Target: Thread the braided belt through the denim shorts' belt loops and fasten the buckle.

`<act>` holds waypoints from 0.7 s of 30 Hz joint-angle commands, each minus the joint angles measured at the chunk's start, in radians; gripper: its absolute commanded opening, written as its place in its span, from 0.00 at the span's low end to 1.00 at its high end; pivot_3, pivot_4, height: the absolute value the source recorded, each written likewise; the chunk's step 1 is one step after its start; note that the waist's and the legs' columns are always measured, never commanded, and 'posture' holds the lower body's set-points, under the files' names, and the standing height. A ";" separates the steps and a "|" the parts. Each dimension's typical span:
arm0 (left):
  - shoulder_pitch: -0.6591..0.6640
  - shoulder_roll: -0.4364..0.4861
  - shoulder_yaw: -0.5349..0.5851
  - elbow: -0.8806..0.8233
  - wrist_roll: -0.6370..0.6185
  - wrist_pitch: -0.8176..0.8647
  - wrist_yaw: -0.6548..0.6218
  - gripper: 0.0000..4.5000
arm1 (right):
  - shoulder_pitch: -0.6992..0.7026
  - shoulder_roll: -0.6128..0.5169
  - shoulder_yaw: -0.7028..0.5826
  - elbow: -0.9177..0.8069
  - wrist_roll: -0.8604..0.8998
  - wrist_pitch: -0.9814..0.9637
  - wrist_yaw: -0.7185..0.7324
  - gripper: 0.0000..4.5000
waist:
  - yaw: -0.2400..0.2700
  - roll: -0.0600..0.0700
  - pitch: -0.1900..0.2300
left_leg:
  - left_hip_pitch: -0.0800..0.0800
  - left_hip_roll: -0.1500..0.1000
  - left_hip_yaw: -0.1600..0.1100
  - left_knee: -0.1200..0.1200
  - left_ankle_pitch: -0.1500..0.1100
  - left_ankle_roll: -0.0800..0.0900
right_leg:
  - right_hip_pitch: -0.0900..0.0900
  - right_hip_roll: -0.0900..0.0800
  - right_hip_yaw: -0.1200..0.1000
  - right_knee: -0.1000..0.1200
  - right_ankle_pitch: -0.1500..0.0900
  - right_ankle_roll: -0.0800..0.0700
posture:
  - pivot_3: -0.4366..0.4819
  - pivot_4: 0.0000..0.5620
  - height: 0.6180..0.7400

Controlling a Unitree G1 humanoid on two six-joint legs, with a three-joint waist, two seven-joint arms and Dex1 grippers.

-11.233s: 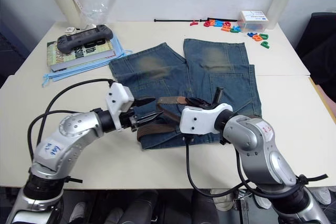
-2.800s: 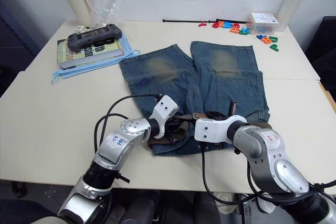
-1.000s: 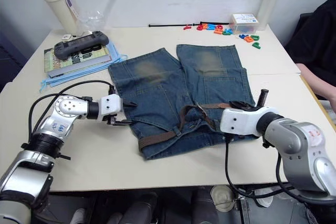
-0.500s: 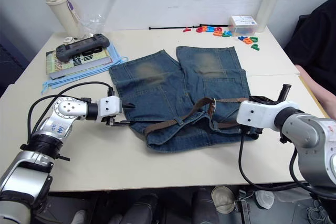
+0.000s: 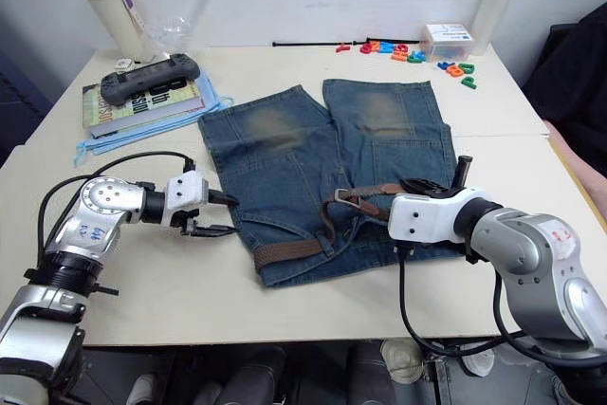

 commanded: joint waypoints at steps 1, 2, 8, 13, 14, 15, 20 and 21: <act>0.014 0.005 0.020 -0.071 -0.048 0.004 -0.073 0.72 | -0.005 0.000 -0.028 -0.023 0.017 -0.024 -0.005 0.00 | 0.000 -0.001 0.000 | -0.005 -0.001 0.000 0.000 0.002 -0.002 | -0.005 0.000 0.001 0.000 0.001 0.001 | 0.48 0.27 0.30; 0.015 -0.004 0.013 -0.068 -0.038 -0.008 -0.072 0.72 | -0.003 -0.001 -0.030 -0.022 0.018 -0.027 -0.005 0.00 | 0.001 -0.001 0.001 | -0.006 -0.001 0.000 0.000 0.002 -0.003 | -0.006 -0.001 0.001 0.001 0.001 0.001 | 0.48 0.27 0.30; -0.020 -0.044 -0.050 0.016 0.056 -0.173 -0.102 0.72 | -0.003 -0.005 -0.043 -0.022 0.024 -0.035 -0.003 0.00 | 0.002 -0.002 0.001 | -0.007 -0.001 0.001 0.000 0.002 -0.002 | -0.006 -0.001 0.001 0.000 0.001 0.001 | 0.48 0.27 0.30; -0.032 -0.050 -0.077 0.022 0.058 -0.240 -0.180 0.72 | 0.003 -0.011 -0.046 -0.020 0.015 -0.033 -0.006 0.00 | 0.000 -0.002 0.002 | -0.007 -0.001 0.001 0.000 0.002 -0.002 | -0.007 -0.001 0.001 0.000 0.001 0.001 | 0.48 0.27 0.30; -0.037 -0.056 -0.080 0.023 0.065 -0.256 -0.176 0.72 | 0.006 -0.011 -0.047 -0.019 0.013 -0.033 -0.007 0.00 | 0.000 -0.002 0.002 | -0.007 -0.001 0.001 0.000 0.002 -0.002 | -0.007 -0.001 0.001 0.000 0.001 0.001 | 0.48 0.27 0.30; -0.040 -0.062 -0.089 0.024 0.074 -0.272 -0.180 0.72 | 0.009 -0.011 -0.046 -0.018 0.010 -0.034 -0.009 0.00 | 0.001 -0.002 0.002 | -0.007 -0.001 0.001 0.000 0.002 -0.002 | -0.006 -0.001 0.001 0.000 0.001 0.001 | 0.48 0.27 0.30; -0.074 -0.120 -0.114 0.114 0.171 -0.339 -0.075 0.66 | -0.002 0.001 -0.037 -0.024 0.006 -0.017 -0.014 0.00 | 0.008 -0.002 0.002 | -0.007 -0.002 0.001 0.000 0.002 -0.001 | -0.006 -0.002 0.001 -0.001 0.001 0.001 | 0.48 0.27 0.30; -0.076 -0.124 -0.113 0.123 0.176 -0.348 -0.072 0.60 | -0.003 0.002 -0.036 -0.024 0.006 -0.016 -0.014 0.00 | 0.012 -0.002 0.002 | -0.007 -0.002 0.001 0.000 0.002 -0.001 | -0.006 -0.002 0.001 -0.001 0.001 0.001 | 0.48 0.27 0.30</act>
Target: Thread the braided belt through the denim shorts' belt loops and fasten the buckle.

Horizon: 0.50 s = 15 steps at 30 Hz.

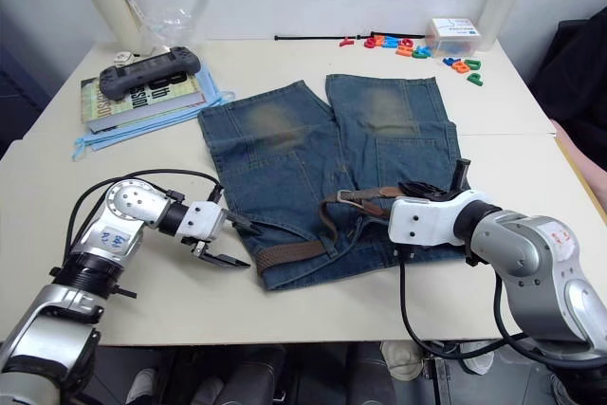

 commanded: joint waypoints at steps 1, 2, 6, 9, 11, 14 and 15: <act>-0.009 -0.019 -0.019 0.049 0.059 -0.043 0.051 0.53 | -0.013 0.003 -0.032 -0.031 -0.002 0.003 -0.012 0.00 | 0.007 0.000 0.000 | 0.000 0.000 0.000 0.000 0.000 0.000 | 0.000 0.000 0.000 0.000 0.000 0.000 | 0.48 0.27 0.30; -0.009 -0.019 -0.022 0.058 0.065 -0.058 0.047 0.42 | -0.014 0.003 -0.030 -0.033 -0.002 0.005 -0.011 0.00 | 0.009 0.000 0.000 | 0.000 0.000 0.000 0.000 0.000 0.000 | 0.000 0.000 0.000 0.000 0.000 0.000 | 0.48 0.27 0.30; -0.002 0.005 -0.043 0.112 0.087 -0.146 0.021 0.01 | -0.018 0.007 -0.025 -0.041 -0.003 0.015 -0.010 0.00 | 0.008 0.000 0.000 | 0.001 0.001 0.000 0.000 0.000 0.000 | 0.000 0.001 0.000 0.000 0.000 0.000 | 0.48 0.27 0.30; -0.005 0.034 -0.049 0.177 0.110 -0.226 0.021 0.00 | -0.019 0.009 -0.024 -0.043 -0.003 0.020 -0.010 0.00 | 0.003 0.000 0.000 | 0.002 0.001 0.001 0.000 0.000 0.000 | 0.000 0.001 0.001 0.000 0.000 0.000 | 0.48 0.27 0.30; -0.026 0.068 -0.060 0.279 0.163 -0.321 0.056 0.00 | -0.011 0.008 -0.028 -0.038 -0.007 0.021 -0.011 0.00 | -0.004 0.000 0.000 | 0.003 0.001 0.001 -0.001 0.000 0.000 | 0.001 0.001 0.001 0.001 0.000 0.000 | 0.48 0.27 0.30; -0.067 0.112 -0.087 0.431 0.233 -0.420 0.131 0.00 | 0.002 -0.003 -0.040 -0.023 -0.012 0.015 -0.011 0.00 | -0.012 0.000 -0.001 | 0.007 0.002 0.001 -0.001 -0.001 0.001 | 0.003 0.001 0.001 0.002 0.000 0.000 | 0.48 0.27 0.30; -0.081 0.124 -0.097 0.473 0.253 -0.444 0.156 0.00 | 0.004 -0.010 -0.048 -0.016 -0.011 0.010 -0.010 0.00 | -0.014 0.000 -0.002 | 0.008 0.002 0.002 -0.001 -0.002 0.003 | 0.004 0.001 0.001 0.003 0.000 0.000 | 0.48 0.27 0.30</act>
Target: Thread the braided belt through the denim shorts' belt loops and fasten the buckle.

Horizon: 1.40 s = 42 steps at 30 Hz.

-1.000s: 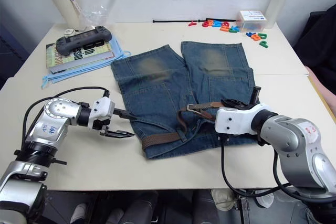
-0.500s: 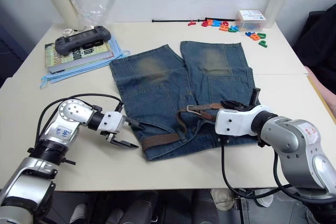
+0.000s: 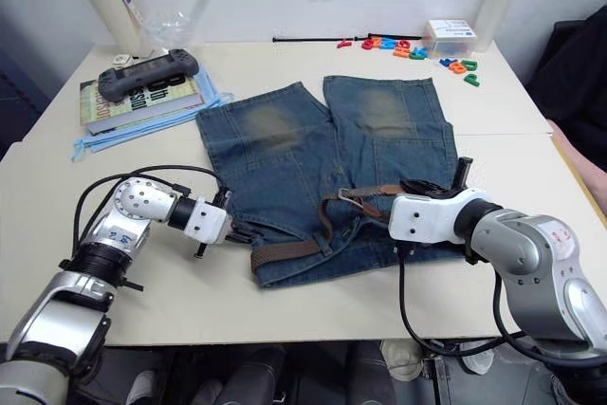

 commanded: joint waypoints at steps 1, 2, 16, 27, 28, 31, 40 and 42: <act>0.004 0.091 -0.056 0.230 0.190 -0.060 0.073 0.00 | 0.003 -0.021 -0.053 -0.009 -0.004 -0.015 -0.008 0.00 | -0.004 0.000 -0.001 | 0.001 0.001 0.000 0.000 0.000 0.000 | 0.000 0.000 0.000 0.001 0.000 0.000 | 0.48 0.27 0.30; -0.006 0.094 -0.064 0.255 0.199 -0.076 0.087 0.00 | 0.003 -0.025 -0.056 -0.006 -0.004 -0.017 -0.007 0.00 | -0.005 0.001 -0.001 | 0.002 0.001 0.001 0.000 0.001 0.000 | 0.001 0.001 0.000 0.001 0.000 -0.001 | 0.48 0.27 0.30; -0.046 0.173 -0.135 0.373 0.322 -0.219 0.219 0.00 | -0.047 -0.048 -0.053 0.057 -0.018 -0.050 -0.017 0.00 | -0.024 0.004 -0.003 | 0.017 0.002 0.000 -0.003 0.000 0.001 | 0.014 0.002 -0.006 0.004 -0.001 -0.002 | 0.48 0.27 0.30; -0.015 0.102 0.058 0.148 -0.024 -0.006 0.067 0.09 | -0.133 0.057 0.070 0.012 -0.003 -0.030 -0.005 0.00 | -0.024 0.004 -0.001 | 0.013 0.001 -0.002 -0.002 0.000 0.001 | 0.011 0.001 -0.006 0.004 -0.001 -0.002 | 0.48 0.27 0.30; -0.001 0.107 0.074 0.096 -0.055 0.041 0.045 0.19 | -0.139 0.063 0.077 0.013 -0.006 -0.028 -0.004 0.00 | -0.023 0.003 0.000 | 0.011 0.001 -0.002 -0.002 0.000 0.001 | 0.009 0.001 -0.006 0.004 -0.001 -0.002 | 0.48 0.27 0.30; 0.060 0.129 0.128 -0.101 -0.159 0.239 -0.003 0.45 | -0.158 0.076 0.095 0.019 -0.011 -0.026 -0.002 0.00 | -0.022 0.001 0.001 | -0.004 -0.001 -0.003 0.002 0.000 0.000 | -0.005 0.000 -0.004 0.006 -0.001 -0.002 | 0.48 0.27 0.30; 0.331 0.220 0.301 -0.976 -0.738 1.236 0.151 0.64 | -0.248 0.101 0.153 0.063 -0.018 -0.034 0.016 0.00 | -0.025 0.000 0.003 | -0.021 -0.002 -0.001 0.004 0.005 -0.007 | -0.021 0.000 0.003 0.006 -0.001 -0.001 | 0.48 0.27 0.30; 0.364 0.163 0.321 -1.114 -0.809 1.336 0.300 0.64 | -0.263 0.102 0.164 0.069 -0.020 -0.032 0.020 0.00 | -0.021 -0.001 0.003 | -0.020 -0.001 -0.002 0.005 0.005 -0.007 | -0.020 0.000 0.003 0.007 -0.001 -0.001 | 0.48 0.27 0.30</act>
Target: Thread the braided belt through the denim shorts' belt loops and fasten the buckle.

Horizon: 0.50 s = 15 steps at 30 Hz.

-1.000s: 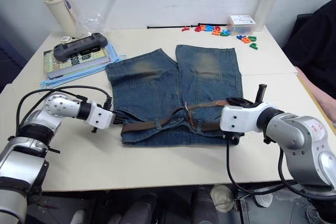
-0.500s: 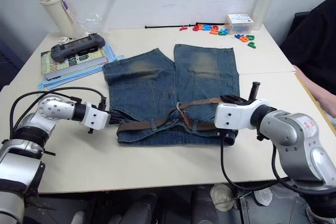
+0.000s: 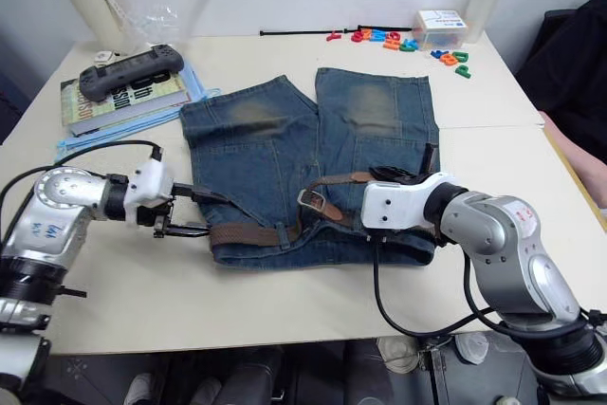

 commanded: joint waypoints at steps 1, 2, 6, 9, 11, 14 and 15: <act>0.035 -0.065 0.043 -0.208 -0.125 0.162 0.203 0.64 | -0.027 0.003 0.004 -0.013 -0.009 -0.006 0.009 0.00 | 0.005 -0.001 0.001 | 0.000 0.000 0.000 0.000 0.000 0.000 | 0.000 0.000 0.000 0.000 0.000 0.000 | 0.48 0.27 0.30; 0.046 -0.082 0.044 -0.250 -0.135 0.180 0.234 0.64 | -0.030 0.004 0.008 -0.012 -0.009 -0.005 0.010 0.00 | 0.008 -0.001 0.001 | 0.000 0.000 0.000 0.000 0.001 -0.001 | 0.000 0.000 0.000 0.001 0.000 0.000 | 0.48 0.27 0.30; 0.085 -0.075 0.059 -0.295 -0.111 0.193 0.246 0.64 | -0.034 0.007 0.014 -0.013 -0.011 0.002 0.014 0.00 | 0.011 -0.002 0.001 | 0.001 0.001 0.000 0.001 0.002 -0.002 | 0.001 0.000 0.000 0.003 0.001 -0.001 | 0.48 0.27 0.30; 0.069 -0.080 0.067 -0.257 -0.049 0.154 0.265 0.64 | -0.037 0.007 0.017 -0.007 -0.012 0.000 0.012 0.00 | 0.011 -0.002 0.001 | 0.001 0.001 0.001 0.001 0.002 -0.002 | 0.001 0.000 0.000 0.003 0.000 -0.001 | 0.48 0.27 0.30; 0.028 -0.149 0.031 -0.241 0.057 0.110 0.389 0.64 | -0.043 0.008 0.020 -0.004 -0.015 -0.005 0.009 0.00 | 0.022 -0.002 0.001 | 0.001 0.000 0.000 0.001 0.002 -0.002 | 0.001 -0.001 0.000 0.003 0.000 -0.001 | 0.48 0.27 0.30; 0.031 -0.256 -0.035 -0.277 0.150 0.102 0.522 0.64 | -0.059 0.014 0.028 -0.002 -0.022 -0.005 0.007 0.00 | 0.031 -0.002 0.001 | 0.001 0.000 0.001 0.003 0.001 -0.001 | 0.001 -0.001 0.000 0.002 0.000 -0.001 | 0.48 0.27 0.30; 0.036 -0.299 -0.057 -0.293 0.182 0.105 0.576 0.64 | -0.065 0.016 0.032 0.000 -0.027 -0.006 0.006 0.00 | 0.032 -0.002 0.002 | 0.000 -0.001 0.001 0.004 0.001 -0.001 | 0.001 -0.001 0.000 0.002 0.001 -0.001 | 0.48 0.27 0.30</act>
